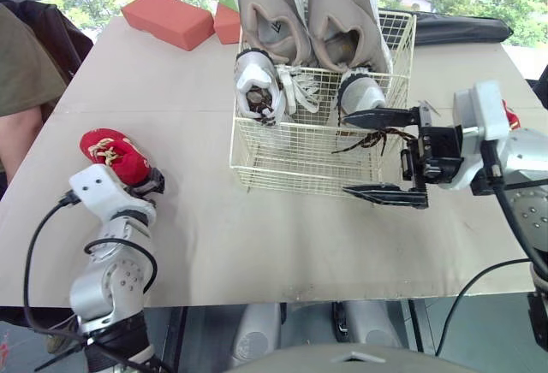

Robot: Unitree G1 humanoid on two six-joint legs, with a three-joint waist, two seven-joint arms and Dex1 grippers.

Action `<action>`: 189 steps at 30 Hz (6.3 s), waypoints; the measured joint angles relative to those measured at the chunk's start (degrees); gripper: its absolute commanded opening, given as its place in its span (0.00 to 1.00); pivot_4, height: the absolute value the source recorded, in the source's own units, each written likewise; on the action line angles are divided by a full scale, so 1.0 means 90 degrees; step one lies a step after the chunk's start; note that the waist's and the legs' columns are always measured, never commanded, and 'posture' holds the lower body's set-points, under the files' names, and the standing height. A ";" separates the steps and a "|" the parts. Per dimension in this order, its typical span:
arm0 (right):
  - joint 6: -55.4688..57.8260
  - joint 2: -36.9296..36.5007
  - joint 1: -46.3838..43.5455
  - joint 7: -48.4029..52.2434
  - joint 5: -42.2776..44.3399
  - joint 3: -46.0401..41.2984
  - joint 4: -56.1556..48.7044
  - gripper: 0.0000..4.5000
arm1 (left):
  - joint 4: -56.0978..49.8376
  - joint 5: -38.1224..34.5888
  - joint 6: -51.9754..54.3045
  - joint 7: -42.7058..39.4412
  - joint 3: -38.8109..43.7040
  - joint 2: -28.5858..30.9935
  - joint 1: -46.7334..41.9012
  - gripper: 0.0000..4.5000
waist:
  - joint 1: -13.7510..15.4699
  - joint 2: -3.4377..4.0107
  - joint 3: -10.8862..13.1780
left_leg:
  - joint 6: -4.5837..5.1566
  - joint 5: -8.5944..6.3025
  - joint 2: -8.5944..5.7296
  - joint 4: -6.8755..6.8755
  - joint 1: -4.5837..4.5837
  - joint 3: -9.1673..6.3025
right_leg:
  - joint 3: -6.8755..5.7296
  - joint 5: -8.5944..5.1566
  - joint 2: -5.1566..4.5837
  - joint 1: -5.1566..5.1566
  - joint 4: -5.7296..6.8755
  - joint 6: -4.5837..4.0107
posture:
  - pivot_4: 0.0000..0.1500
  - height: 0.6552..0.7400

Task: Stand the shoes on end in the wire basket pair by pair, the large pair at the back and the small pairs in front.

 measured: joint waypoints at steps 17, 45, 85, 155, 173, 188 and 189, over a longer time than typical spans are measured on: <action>0.0095 -0.0030 0.0177 -0.0186 -0.0016 -0.0142 -0.0189 1.00 | 0.0337 0.1180 -0.1325 0.0252 -0.0063 -0.0972 -0.0407 0.29 | 0.0024 -0.0004 0.0000 | 0.0000 0.0000 0.0000 0.0001 -0.0009 -0.0007 | -0.0001 0.0001 -0.0010 -0.0005 -0.0002 0.0002 | 1.00 1.00; 0.1339 -0.0042 -0.2475 -0.2350 0.1436 -0.1875 0.1481 1.00 | -0.1009 0.0101 -0.3755 -0.5187 -0.1897 0.1472 -0.2838 0.14 | 0.0080 -0.0010 0.0018 | -0.0001 0.0000 -0.0004 0.0052 -0.0088 0.0031 | -0.0018 0.0006 -0.0009 -0.0038 -0.0028 0.0014 | 1.00 1.00; 0.5709 -0.1382 -0.6620 0.2295 -0.0818 0.3930 0.2557 0.00 | 0.3306 0.0401 -0.6068 -1.1828 -0.4727 0.2048 -0.5761 0.42 | -0.0168 0.0061 0.0058 | 0.0014 -0.0007 -0.0007 0.0129 -0.0199 0.0015 | -0.0025 0.0013 0.0003 -0.0156 0.0064 0.0028 | 1.00 1.00; -0.4662 0.4598 0.0111 -0.3073 -0.4771 0.2668 0.4030 0.98 | -0.2669 -0.3165 -0.1554 -0.6992 0.1453 0.1203 0.4067 1.00 | -0.0142 -0.0051 -0.0041 | -0.0010 -0.0001 0.0028 -0.0024 0.0115 0.0005 | 0.0042 -0.0031 -0.0030 0.0086 -0.0024 -0.0067 | 1.00 1.00; 0.2862 0.3024 -0.3668 -0.1801 -0.3347 0.2116 0.1690 0.98 | -0.2527 -0.2796 -0.1791 -0.7813 0.1422 0.1256 0.4346 1.00 | -0.0211 0.0005 0.0019 | -0.0034 0.0008 0.0031 -0.0084 -0.0099 -0.0008 | 0.0008 -0.0015 -0.0030 -0.0140 -0.0035 -0.0037 | 1.00 1.00; 0.2898 0.3173 -0.3312 -0.1870 -0.3191 0.2208 0.1556 0.01 | -0.2410 -0.2556 -0.2024 -0.7816 0.1226 0.1027 0.4349 1.00 | -0.0215 -0.0001 0.0016 | -0.0017 -0.0001 0.0025 -0.0071 -0.0089 -0.0005 | 0.0009 -0.0015 -0.0009 -0.0132 -0.0014 -0.0035 | 1.00 1.00; 0.2850 0.3283 -0.3097 -0.1969 -0.3147 0.2088 0.1458 0.01 | -0.2410 -0.2550 -0.2030 -0.7796 0.1218 0.1007 0.4343 1.00 | -0.0213 -0.0001 0.0015 | -0.0017 -0.0001 0.0025 -0.0071 -0.0090 -0.0006 | 0.0008 -0.0015 -0.0009 -0.0131 -0.0014 -0.0035 | 1.00 1.00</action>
